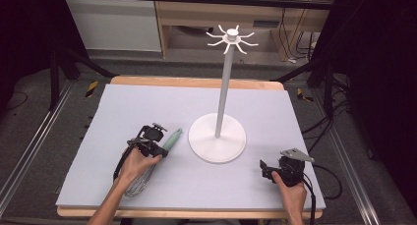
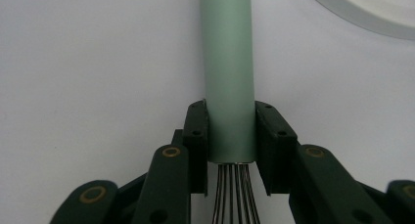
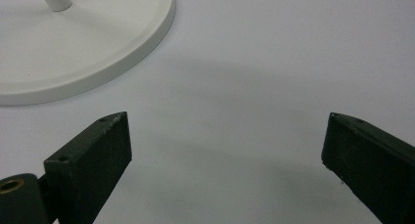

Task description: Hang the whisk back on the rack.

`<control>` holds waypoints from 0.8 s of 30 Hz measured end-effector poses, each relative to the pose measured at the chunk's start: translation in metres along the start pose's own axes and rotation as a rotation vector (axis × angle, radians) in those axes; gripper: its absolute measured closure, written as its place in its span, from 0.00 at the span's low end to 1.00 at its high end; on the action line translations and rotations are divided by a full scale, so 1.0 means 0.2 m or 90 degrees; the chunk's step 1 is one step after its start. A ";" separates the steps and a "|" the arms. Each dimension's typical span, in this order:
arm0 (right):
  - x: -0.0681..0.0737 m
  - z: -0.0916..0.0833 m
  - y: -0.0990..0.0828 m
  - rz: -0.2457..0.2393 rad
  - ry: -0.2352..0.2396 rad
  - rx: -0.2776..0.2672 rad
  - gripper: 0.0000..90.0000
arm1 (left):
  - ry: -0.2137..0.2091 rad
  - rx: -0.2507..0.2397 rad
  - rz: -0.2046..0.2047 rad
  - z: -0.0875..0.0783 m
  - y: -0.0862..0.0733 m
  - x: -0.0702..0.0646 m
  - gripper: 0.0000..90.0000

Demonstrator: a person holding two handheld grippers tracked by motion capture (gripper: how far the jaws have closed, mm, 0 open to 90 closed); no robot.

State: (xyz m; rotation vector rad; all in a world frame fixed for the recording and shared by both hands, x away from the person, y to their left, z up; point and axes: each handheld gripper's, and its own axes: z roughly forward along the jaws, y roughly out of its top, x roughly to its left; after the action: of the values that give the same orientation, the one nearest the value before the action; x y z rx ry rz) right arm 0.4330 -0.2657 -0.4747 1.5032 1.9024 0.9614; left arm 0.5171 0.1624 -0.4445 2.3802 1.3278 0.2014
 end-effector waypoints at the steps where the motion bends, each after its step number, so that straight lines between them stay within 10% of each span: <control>1: 0.00 0.00 0.00 0.000 0.000 0.000 0.05 | 0.000 -0.002 0.000 0.00 0.00 0.00 0.76; 13: 0.00 0.00 0.00 0.005 -0.002 0.000 0.05 | -0.013 -0.027 0.011 -0.09 -0.03 -0.01 0.76; 24: -0.01 0.00 0.00 0.004 -0.002 -0.004 0.05 | -0.026 -0.123 0.010 -0.25 -0.06 -0.02 0.76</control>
State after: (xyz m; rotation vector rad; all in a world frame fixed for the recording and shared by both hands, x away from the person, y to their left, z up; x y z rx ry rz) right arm 0.4328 -0.2670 -0.4742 1.5072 1.8921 0.9652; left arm 0.4888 0.1780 -0.4045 2.2214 1.2130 0.2711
